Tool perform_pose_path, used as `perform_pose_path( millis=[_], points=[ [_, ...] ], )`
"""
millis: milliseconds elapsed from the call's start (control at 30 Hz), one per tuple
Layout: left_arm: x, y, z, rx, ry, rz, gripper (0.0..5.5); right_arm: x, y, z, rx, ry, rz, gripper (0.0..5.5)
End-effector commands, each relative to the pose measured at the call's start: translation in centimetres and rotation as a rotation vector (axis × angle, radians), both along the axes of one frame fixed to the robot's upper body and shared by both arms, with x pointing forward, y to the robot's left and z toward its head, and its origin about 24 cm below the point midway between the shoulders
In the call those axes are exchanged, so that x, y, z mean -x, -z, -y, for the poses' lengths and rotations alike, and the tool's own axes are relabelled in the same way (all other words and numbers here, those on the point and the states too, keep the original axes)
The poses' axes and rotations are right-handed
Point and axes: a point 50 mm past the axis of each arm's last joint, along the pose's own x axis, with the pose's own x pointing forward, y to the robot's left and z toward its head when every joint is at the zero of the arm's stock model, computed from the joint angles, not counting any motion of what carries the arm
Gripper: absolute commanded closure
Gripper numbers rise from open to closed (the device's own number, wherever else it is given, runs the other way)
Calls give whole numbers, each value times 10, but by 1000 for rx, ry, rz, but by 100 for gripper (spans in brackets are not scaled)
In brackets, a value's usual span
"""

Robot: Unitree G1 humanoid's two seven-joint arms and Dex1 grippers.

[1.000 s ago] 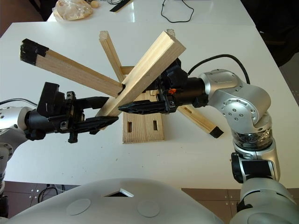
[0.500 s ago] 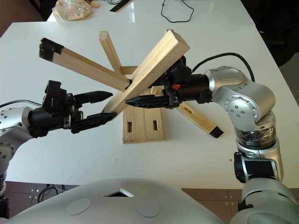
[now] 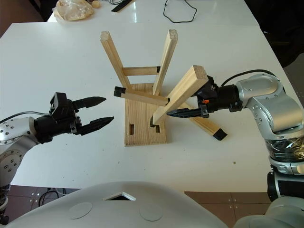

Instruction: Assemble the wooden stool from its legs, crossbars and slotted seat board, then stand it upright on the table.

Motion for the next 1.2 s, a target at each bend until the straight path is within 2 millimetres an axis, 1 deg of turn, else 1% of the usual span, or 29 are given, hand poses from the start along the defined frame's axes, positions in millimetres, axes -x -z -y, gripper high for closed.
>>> perform_pose_path(
  millis=[33, 467, 600, 700, 833, 933, 1200],
  points=[
    [-1, 3, 0, -21, -6, 2, 180, 1, 2, 3, 31, -24, 11, 350],
    [1, 4, 1, -9, -20, 0, 180, 4, 20, 14, 132, -46, -2, 350],
    [0, 5, 1, -11, -17, 1, 180, 0, 30, 11, 180, -51, 40, 350],
    [0, 6, 1, -14, -16, -1, 180, -3, 34, 5, 203, -71, 53, 350],
    [-1, 9, 0, -24, -15, -9, 180, 2, 52, -2, 250, -117, 5, 350],
    [-1, 11, -2, -33, -16, -19, 180, 7, 67, 2, 289, -120, -34, 350],
    [1, 24, -7, -87, -27, -45, 180, 8, 66, -3, 258, -111, -29, 350]
  ],
)
